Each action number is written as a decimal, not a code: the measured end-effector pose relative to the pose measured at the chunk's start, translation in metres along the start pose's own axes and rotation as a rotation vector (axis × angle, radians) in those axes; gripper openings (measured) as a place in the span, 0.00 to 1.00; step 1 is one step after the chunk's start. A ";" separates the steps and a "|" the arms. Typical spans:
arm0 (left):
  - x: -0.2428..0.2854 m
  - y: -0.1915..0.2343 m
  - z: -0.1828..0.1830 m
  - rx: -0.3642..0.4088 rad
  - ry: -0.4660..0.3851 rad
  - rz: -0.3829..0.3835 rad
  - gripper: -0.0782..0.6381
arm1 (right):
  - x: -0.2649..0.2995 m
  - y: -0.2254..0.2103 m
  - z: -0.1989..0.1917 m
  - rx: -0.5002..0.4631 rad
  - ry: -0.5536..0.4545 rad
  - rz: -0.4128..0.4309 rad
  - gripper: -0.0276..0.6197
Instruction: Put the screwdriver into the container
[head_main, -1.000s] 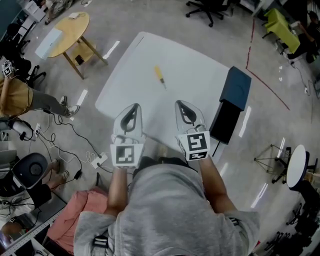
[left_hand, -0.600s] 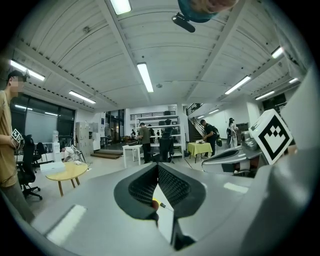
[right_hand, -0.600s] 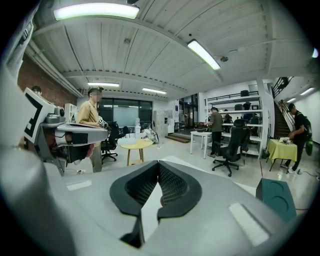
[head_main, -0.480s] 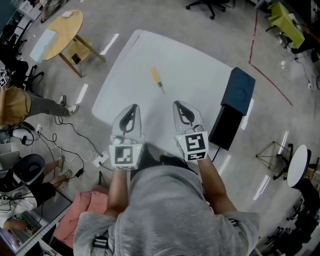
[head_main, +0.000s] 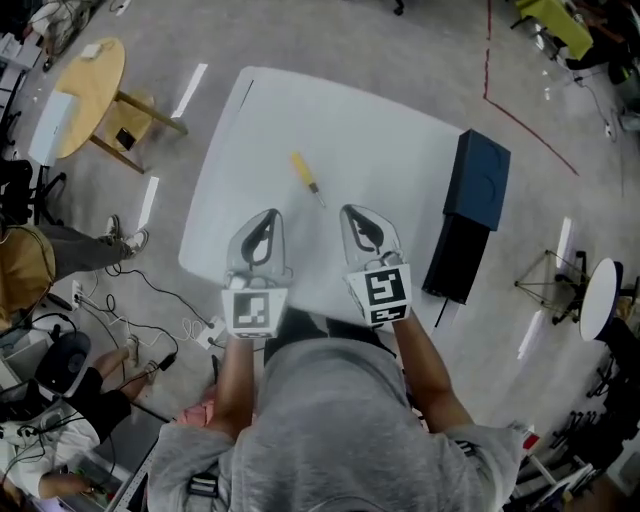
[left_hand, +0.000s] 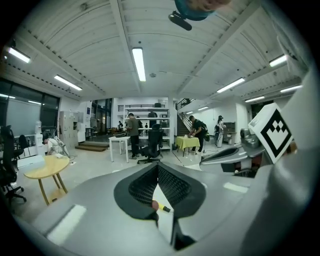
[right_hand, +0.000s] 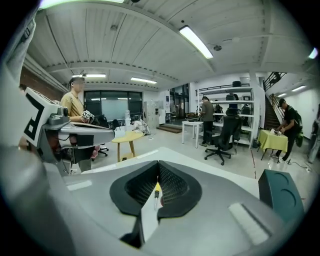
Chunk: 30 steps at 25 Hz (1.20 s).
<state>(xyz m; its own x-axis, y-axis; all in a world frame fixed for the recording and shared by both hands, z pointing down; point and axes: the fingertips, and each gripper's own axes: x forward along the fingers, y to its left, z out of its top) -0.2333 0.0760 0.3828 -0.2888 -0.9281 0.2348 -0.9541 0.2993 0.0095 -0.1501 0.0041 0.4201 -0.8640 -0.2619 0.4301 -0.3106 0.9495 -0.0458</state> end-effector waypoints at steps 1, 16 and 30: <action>0.008 0.003 -0.002 -0.007 0.009 -0.010 0.13 | 0.009 -0.002 -0.001 0.004 0.012 -0.003 0.05; 0.083 0.037 -0.077 -0.052 0.183 -0.143 0.13 | 0.102 -0.008 -0.051 0.076 0.190 -0.001 0.05; 0.108 0.057 -0.114 -0.058 0.252 -0.208 0.13 | 0.159 -0.003 -0.091 0.084 0.416 0.030 0.16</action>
<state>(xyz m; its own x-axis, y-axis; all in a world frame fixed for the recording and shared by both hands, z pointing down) -0.3097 0.0176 0.5198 -0.0530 -0.8888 0.4553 -0.9823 0.1284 0.1363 -0.2507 -0.0244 0.5712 -0.6450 -0.1255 0.7538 -0.3335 0.9338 -0.1299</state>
